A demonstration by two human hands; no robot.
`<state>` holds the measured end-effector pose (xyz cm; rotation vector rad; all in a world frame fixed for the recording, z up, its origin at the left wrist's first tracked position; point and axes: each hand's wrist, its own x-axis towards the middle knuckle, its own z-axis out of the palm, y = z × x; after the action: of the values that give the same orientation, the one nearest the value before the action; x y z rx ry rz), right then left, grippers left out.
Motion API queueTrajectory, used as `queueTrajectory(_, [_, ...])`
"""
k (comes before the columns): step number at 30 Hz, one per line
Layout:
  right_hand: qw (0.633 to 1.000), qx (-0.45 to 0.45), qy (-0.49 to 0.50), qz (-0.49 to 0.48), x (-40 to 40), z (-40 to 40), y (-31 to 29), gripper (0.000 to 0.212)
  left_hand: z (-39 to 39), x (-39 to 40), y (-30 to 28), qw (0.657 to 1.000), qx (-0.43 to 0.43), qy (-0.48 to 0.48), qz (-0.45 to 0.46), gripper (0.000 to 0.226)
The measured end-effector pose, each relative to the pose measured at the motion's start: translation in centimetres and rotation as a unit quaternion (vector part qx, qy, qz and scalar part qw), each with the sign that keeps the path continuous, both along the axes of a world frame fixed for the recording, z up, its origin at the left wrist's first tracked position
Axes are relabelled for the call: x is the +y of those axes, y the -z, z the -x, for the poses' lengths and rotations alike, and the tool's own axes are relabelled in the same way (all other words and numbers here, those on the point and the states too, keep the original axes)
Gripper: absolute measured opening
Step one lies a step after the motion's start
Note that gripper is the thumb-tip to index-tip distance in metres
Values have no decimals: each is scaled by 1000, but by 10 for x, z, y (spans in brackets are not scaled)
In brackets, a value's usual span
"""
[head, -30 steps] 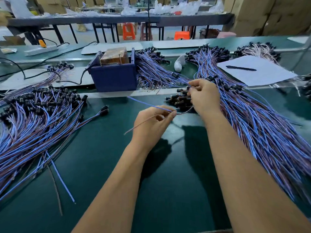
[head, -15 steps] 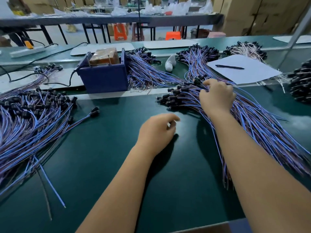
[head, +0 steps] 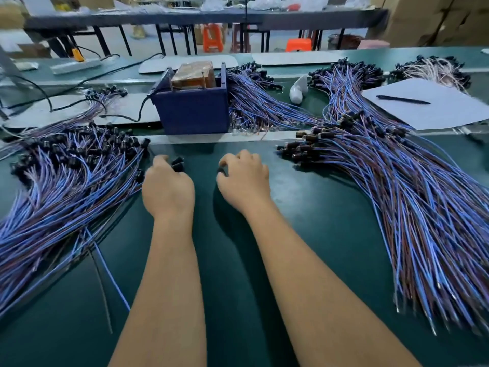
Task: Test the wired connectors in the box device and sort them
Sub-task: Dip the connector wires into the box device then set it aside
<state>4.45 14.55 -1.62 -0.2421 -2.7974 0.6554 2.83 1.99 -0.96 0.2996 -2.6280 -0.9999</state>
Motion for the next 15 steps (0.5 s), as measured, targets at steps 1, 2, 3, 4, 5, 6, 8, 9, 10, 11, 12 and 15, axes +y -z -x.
queueTrajectory(1, [1000, 3, 2, 0, 1, 1, 1, 27, 2, -1, 1, 1000, -6, 2, 6, 45])
queueTrajectory(2, [1000, 7, 2, 15, 2, 2, 1, 26, 4, 0, 1, 1000, -8, 0, 9, 42])
queueTrajectory(3, [999, 10, 1, 33, 5, 2, 1, 25, 7, 0, 2, 1000, -8, -4, 13, 39])
queueTrajectory(4, [999, 14, -2, 48, 6, 2, 1, 25, 9, 0, 3, 1000, -7, -8, 19, 36])
queueTrajectory(5, [998, 19, -5, 60, 7, 1, 2, 24, 12, 0, 4, 999, -1, -8, 31, 31])
queueTrajectory(6, [997, 25, -7, 66, 7, -1, 2, 23, 14, -1, 6, 999, 7, -5, 44, 28])
queueTrajectory(8, [997, 32, -11, 67, 5, -3, 2, 23, 15, -1, 8, 998, 24, -6, 51, 28])
queueTrajectory(9, [997, 34, -12, 65, 5, -3, 3, 23, 14, 0, 8, 999, 35, -9, 41, 29])
queueTrajectory(10, [997, 36, -13, 65, 5, -3, 3, 23, 12, 1, 8, 998, 51, -15, 24, 28])
queueTrajectory(11, [997, 42, -14, 69, 5, -4, 2, 23, 10, 3, 7, 997, 73, -18, 2, 27])
queueTrajectory(12, [996, 50, -14, 78, 4, -5, 1, 23, 8, 5, 5, 994, 102, -15, -24, 25])
queueTrajectory(15, [980, 83, -26, 177, 3, -8, -3, 21, 4, 17, -4, 975, 181, 25, -130, 22])
